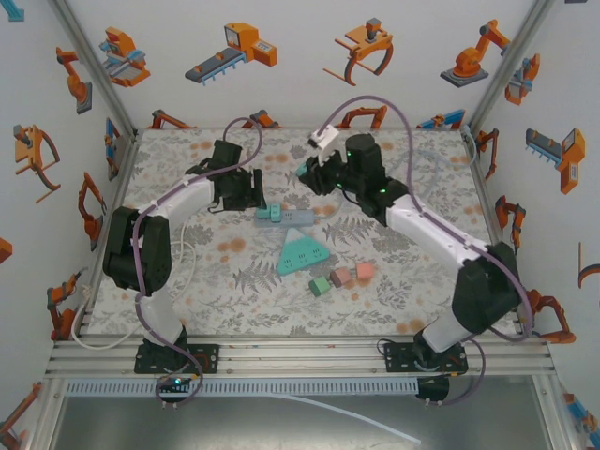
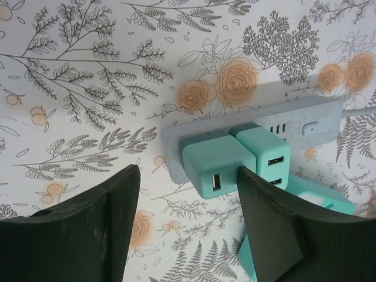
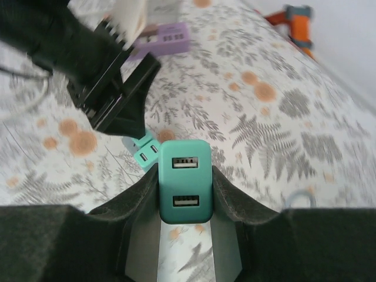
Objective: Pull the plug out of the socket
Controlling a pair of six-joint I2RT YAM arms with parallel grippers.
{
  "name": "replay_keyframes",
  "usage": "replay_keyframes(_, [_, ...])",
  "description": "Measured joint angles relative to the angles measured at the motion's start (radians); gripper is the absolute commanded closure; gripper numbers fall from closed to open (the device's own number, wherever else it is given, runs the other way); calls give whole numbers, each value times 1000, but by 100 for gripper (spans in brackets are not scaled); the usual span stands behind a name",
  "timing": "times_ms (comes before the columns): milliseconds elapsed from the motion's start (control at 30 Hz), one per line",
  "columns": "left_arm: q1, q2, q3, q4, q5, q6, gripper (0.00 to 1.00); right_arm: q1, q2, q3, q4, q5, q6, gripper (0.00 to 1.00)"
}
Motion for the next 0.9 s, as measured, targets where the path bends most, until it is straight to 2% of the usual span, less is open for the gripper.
replay_keyframes(200, [-1,-10,12,-58,5,3,30,-128,-176,-53,-142,67,336,100])
replay_keyframes(400, [-13,-67,17,-117,75,1,28,-225,-221,-202,-219,73,584,100])
replay_keyframes(533, [-19,-166,16,-121,118,-1,28,-232,-217,-299,-230,72,676,100])
replay_keyframes(700, [-34,-380,-74,-42,219,-1,26,-232,-200,-406,-176,61,763,100])
replay_keyframes(900, [-118,-591,-211,21,316,11,19,-232,-157,-508,-105,46,843,100])
